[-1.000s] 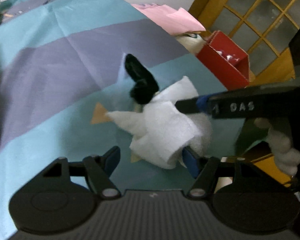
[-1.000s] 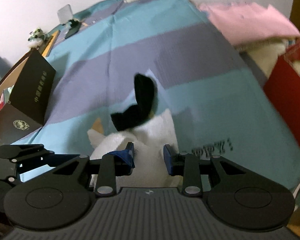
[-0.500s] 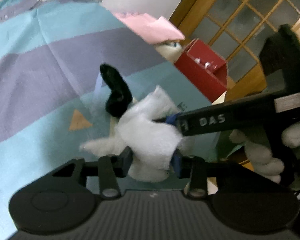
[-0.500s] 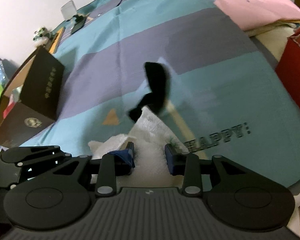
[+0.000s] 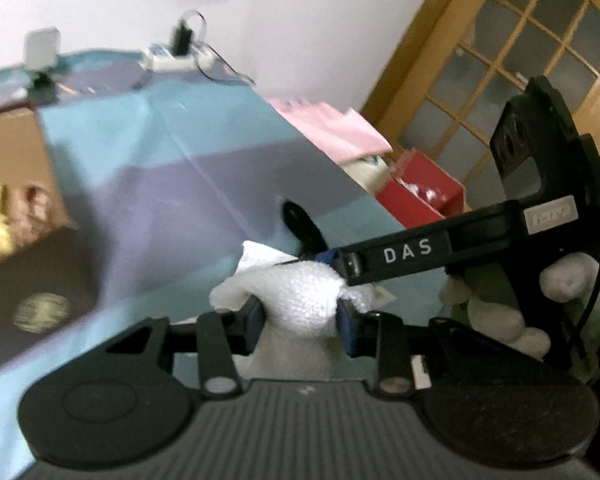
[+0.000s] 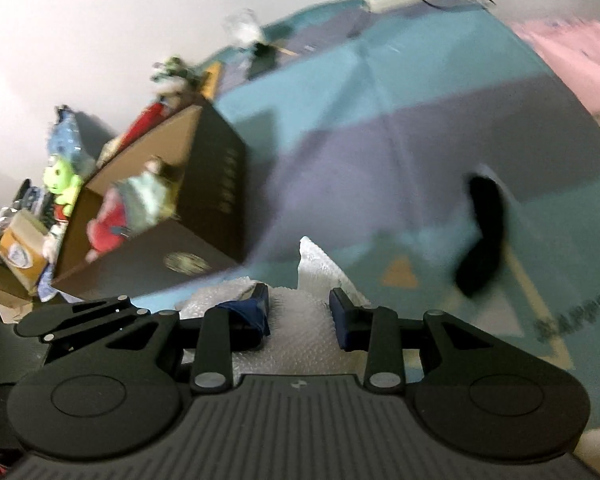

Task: Organize soft objects
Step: 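Lift the white fluffy cloth and carry it over the cardboard box, then lower the white cloth into the box and open the right gripper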

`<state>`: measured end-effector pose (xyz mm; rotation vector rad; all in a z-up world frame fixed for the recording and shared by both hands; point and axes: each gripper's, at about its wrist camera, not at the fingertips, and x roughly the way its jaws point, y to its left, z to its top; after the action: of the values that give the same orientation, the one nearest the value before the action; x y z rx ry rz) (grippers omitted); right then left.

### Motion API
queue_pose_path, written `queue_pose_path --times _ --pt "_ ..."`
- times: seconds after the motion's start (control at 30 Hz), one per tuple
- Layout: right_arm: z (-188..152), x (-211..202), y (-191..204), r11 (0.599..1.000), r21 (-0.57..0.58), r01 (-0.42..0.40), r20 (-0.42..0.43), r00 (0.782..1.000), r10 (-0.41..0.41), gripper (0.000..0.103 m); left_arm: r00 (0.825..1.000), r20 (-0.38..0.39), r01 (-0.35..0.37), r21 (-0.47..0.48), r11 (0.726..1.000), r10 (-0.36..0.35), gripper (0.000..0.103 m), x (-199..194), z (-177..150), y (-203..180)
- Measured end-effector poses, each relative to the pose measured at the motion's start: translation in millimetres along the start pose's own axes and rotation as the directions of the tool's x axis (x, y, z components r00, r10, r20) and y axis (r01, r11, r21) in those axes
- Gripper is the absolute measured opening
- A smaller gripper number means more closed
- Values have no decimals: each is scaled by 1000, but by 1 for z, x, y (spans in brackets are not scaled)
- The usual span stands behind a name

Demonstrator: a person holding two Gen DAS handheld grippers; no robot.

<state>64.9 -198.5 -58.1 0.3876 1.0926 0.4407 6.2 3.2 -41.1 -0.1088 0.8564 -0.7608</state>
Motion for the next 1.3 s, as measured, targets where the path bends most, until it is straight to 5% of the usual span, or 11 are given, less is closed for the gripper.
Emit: queue_pose_path --times 0.23,0.57,0.73,1.0,1.1,1.17,1.3 --pt "35 -3 70 991 -109 -80 120 988 93 17 987 153 -53 10 999 51 32 -65 25 35" --pt "95 38 142 941 -322 -108 249 949 194 18 927 330 -193 12 981 178 33 -123 67 103" --pt "104 82 151 911 -410 -47 224 963 151 18 919 317 -228 -57 972 234 32 -104 64 143" --pt "99 133 148 874 -483 54 215 975 59 17 934 173 -285 -172 943 314 33 -52 51 183" --pt "99 133 145 886 -459 63 221 974 45 17 930 122 -320 -195 927 346 41 -38 46 190" --pt "98 131 144 890 -452 63 221 974 43 17 936 102 -312 -199 929 336 56 -36 44 191" --pt "94 128 142 904 -421 77 213 977 16 17 935 84 -327 -168 930 344 57 -38 40 188"
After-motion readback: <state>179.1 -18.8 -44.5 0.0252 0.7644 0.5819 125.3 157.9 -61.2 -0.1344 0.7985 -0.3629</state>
